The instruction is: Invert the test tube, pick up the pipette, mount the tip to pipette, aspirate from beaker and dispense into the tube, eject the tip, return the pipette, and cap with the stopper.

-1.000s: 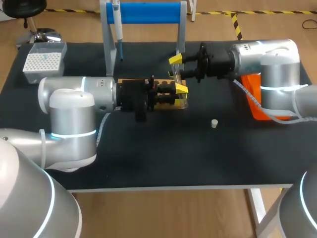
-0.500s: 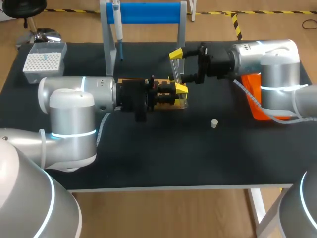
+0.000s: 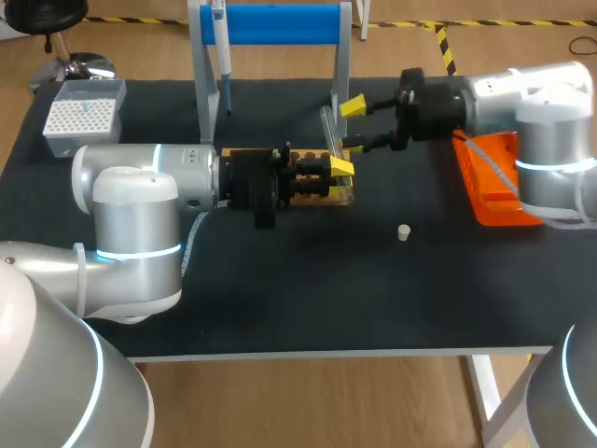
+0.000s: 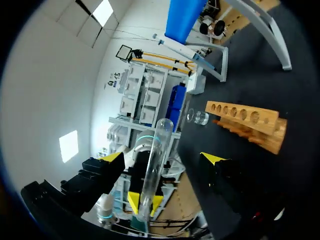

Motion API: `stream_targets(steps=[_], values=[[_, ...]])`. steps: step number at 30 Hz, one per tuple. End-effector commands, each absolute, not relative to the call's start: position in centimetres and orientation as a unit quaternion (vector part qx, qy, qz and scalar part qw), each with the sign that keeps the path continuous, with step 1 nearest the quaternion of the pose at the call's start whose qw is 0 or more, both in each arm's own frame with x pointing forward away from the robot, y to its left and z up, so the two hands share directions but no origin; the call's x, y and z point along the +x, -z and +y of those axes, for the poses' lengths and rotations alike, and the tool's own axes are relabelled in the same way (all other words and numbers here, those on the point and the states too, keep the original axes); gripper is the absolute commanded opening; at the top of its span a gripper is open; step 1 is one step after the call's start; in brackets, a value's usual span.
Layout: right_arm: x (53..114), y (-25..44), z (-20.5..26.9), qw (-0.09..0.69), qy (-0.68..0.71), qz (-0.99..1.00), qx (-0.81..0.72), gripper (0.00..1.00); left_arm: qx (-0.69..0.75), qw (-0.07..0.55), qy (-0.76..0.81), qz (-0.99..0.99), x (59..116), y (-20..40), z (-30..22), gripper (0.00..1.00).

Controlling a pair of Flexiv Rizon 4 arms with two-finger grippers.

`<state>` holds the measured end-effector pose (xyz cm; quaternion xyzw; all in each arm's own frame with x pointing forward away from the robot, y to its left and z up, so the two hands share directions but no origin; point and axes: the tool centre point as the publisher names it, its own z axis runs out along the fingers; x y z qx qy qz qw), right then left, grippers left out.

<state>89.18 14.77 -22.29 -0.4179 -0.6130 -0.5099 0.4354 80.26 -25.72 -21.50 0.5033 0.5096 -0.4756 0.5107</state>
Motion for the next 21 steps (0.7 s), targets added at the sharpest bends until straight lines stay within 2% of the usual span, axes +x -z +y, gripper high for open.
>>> stream_targets(steps=[1, 12, 21], values=[[87.5, 21.9, 11.9, 0.383, 0.529, -0.630, -0.420, 1.00, 0.504, 0.510, 0.476, 0.509, 80.3, 21.5, -25.8, 0.00], [87.2, 25.3, 8.6, 0.217, 0.566, -0.703, -0.372, 1.00, 0.504, 0.510, 0.476, 0.509, 80.3, 21.5, -25.8, 0.00], [86.8, 26.1, 8.6, 0.100, 0.571, -0.752, -0.314, 1.00, 0.504, 0.510, 0.476, 0.509, 80.3, 21.5, -25.8, 0.00]])
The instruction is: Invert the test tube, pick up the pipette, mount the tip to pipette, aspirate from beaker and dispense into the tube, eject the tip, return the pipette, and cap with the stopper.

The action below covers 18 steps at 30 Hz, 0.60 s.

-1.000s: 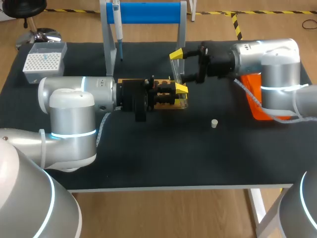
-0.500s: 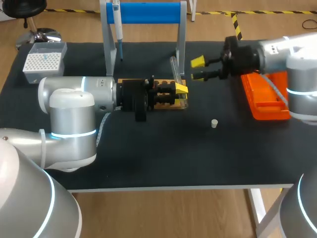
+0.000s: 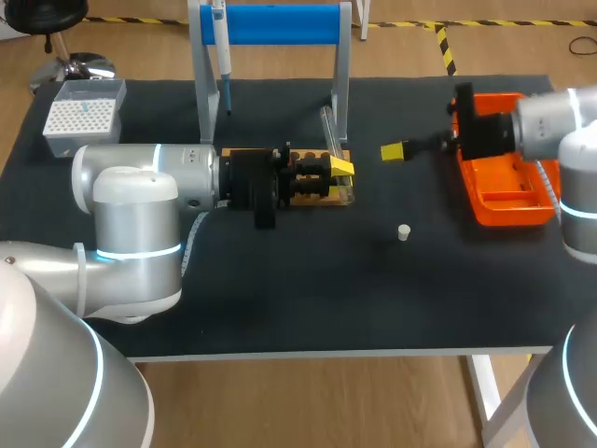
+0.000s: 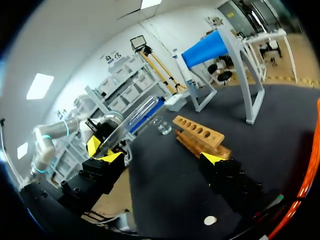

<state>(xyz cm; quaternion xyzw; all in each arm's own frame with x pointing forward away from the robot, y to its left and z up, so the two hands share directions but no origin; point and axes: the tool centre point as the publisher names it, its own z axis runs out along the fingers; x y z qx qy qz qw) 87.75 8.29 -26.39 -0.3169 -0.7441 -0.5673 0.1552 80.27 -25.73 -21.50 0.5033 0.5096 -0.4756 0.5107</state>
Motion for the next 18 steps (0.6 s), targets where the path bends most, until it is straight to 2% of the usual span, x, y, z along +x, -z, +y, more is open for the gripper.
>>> stream_targets(steps=[1, 10, 18], values=[[86.7, 26.1, 8.7, 0.086, 0.568, -0.757, -0.310, 1.00, 0.504, 0.510, 0.476, 0.509, 80.3, 21.5, -25.8, 0.00], [87.2, 26.5, 9.2, -0.003, 0.558, -0.789, -0.258, 1.00, 0.504, 0.510, 0.476, 0.509, 80.3, 21.5, -25.8, 0.00], [88.7, 27.7, 9.5, -0.032, 0.556, -0.795, -0.240, 1.00, 0.504, 0.510, 0.476, 0.509, 80.3, 21.5, -25.8, 0.00]])
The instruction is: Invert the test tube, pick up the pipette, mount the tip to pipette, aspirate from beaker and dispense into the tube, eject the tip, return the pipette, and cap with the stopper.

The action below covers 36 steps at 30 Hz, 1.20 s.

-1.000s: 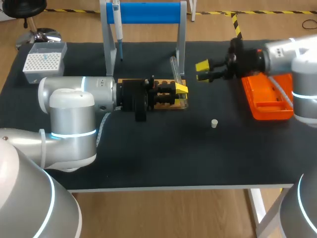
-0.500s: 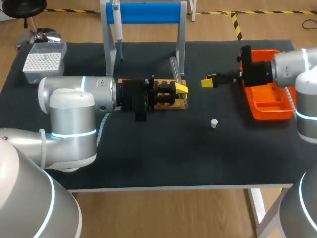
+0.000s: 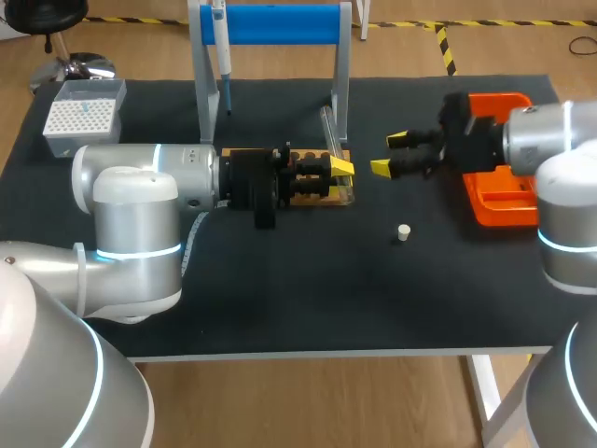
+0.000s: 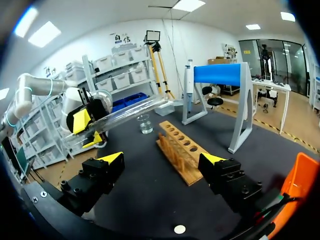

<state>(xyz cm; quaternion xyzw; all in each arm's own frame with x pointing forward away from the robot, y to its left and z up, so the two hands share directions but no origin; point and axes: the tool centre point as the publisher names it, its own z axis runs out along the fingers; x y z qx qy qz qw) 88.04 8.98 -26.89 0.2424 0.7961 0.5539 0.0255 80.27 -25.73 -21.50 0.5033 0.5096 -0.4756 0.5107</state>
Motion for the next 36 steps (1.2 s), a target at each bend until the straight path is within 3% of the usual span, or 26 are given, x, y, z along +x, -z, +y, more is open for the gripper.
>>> stream_targets(steps=[1, 36], values=[[89.0, 27.9, 9.5, 0.039, -0.555, 0.796, 0.239, 1.00, 0.504, 0.510, 0.476, 0.509, 80.3, 21.5, -25.8, 0.00], [92.8, 33.4, 13.7, 0.091, -0.526, 0.830, 0.160, 1.00, 0.504, 0.510, 0.476, 0.509, 80.3, 21.5, -25.8, 0.00]])
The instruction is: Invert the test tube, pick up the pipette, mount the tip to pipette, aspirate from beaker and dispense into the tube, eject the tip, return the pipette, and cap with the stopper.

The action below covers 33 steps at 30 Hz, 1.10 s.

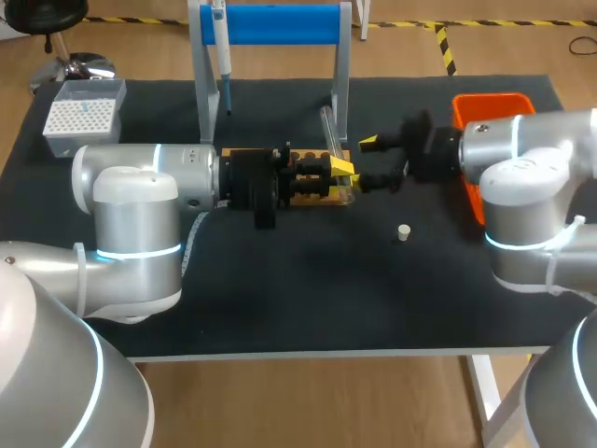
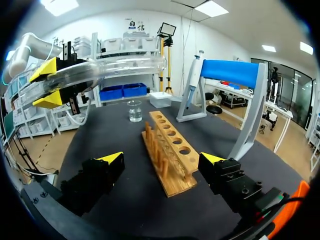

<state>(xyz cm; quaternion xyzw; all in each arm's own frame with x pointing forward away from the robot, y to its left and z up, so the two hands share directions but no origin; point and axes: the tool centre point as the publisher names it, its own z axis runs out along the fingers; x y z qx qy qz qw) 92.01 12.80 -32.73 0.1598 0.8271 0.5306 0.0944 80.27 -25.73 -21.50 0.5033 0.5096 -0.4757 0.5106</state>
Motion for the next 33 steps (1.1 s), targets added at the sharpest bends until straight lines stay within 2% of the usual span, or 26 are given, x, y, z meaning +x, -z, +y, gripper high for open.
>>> stream_targets(steps=[1, 33], values=[[93.1, 33.6, 13.8, 0.090, -0.526, 0.831, 0.160, 1.00, 0.504, 0.510, 0.476, 0.509, 80.3, 21.5, -25.8, 0.00], [95.0, 34.8, 16.0, 0.105, -0.517, 0.835, 0.160, 1.00, 0.504, 0.510, 0.476, 0.509, 80.3, 21.5, -25.8, 0.00]])
